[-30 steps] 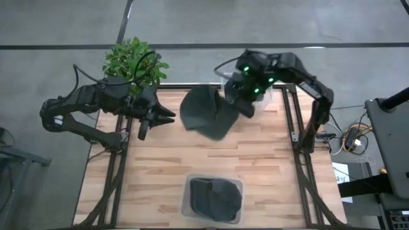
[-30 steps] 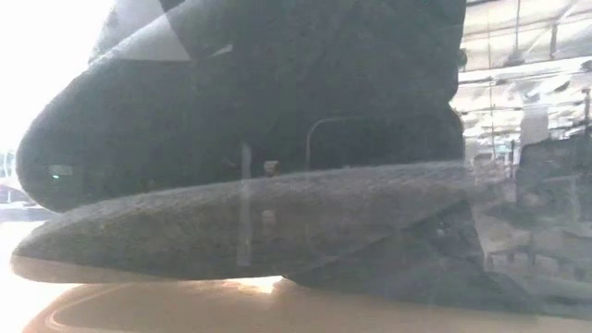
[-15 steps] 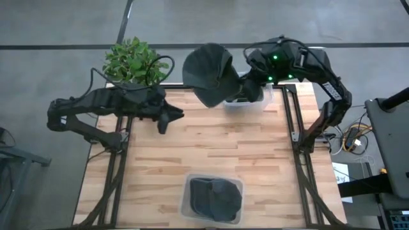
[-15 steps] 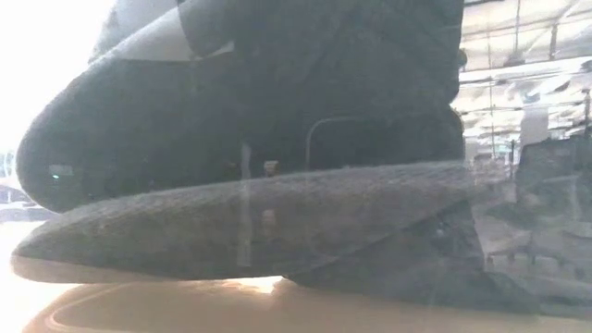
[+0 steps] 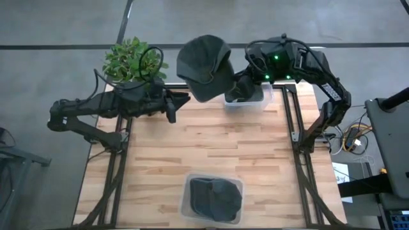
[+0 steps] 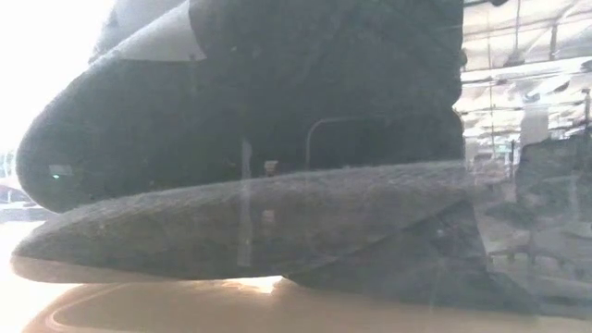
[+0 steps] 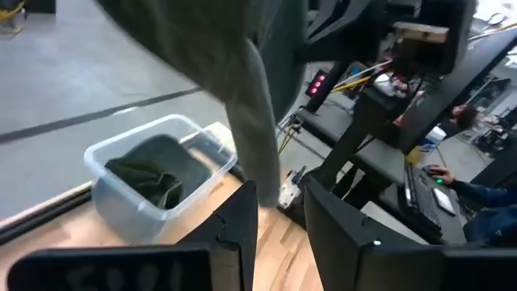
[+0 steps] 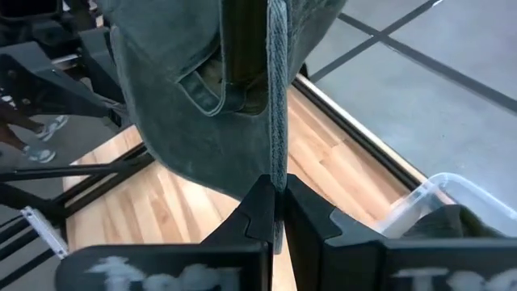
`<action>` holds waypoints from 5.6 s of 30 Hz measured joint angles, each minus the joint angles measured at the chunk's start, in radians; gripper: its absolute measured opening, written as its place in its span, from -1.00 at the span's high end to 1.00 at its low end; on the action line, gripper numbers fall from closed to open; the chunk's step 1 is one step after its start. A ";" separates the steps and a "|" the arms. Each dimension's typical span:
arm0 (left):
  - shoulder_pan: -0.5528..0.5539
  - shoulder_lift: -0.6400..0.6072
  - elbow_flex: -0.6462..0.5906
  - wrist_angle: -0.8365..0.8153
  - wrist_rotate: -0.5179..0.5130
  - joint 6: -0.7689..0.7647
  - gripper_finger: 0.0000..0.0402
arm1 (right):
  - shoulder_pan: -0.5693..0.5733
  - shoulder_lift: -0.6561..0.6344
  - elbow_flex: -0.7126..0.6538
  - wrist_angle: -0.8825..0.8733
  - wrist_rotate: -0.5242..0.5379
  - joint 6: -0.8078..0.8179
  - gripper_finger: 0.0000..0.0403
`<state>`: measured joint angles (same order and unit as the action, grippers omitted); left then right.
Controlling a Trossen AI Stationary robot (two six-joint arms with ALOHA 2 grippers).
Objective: Pick & Place hat
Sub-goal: Put the black cap into the top transparent bin
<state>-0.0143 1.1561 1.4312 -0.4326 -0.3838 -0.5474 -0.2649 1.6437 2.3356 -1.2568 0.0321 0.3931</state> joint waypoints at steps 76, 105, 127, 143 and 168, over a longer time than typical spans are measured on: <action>0.018 -0.063 0.043 0.035 -0.116 0.203 0.97 | 0.085 0.017 -0.002 0.145 0.008 -0.021 0.67; 0.034 -0.144 0.044 0.615 -0.017 0.268 0.97 | 0.162 0.104 -0.002 0.914 0.102 -0.542 0.13; 0.034 -0.110 0.041 0.617 0.057 0.259 0.97 | 0.169 0.152 -0.002 1.051 0.021 -0.508 0.93; 0.034 -0.147 0.064 0.406 0.063 0.311 0.39 | 0.165 0.076 -0.001 0.968 0.077 -0.528 0.95; 0.034 -0.160 0.051 0.184 0.046 0.285 0.24 | -0.378 -0.123 0.001 -0.159 -0.377 0.120 0.94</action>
<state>0.0200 0.9962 1.4826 -0.2484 -0.3378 -0.2625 -0.6431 1.5212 2.3363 -1.4155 -0.3453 0.5135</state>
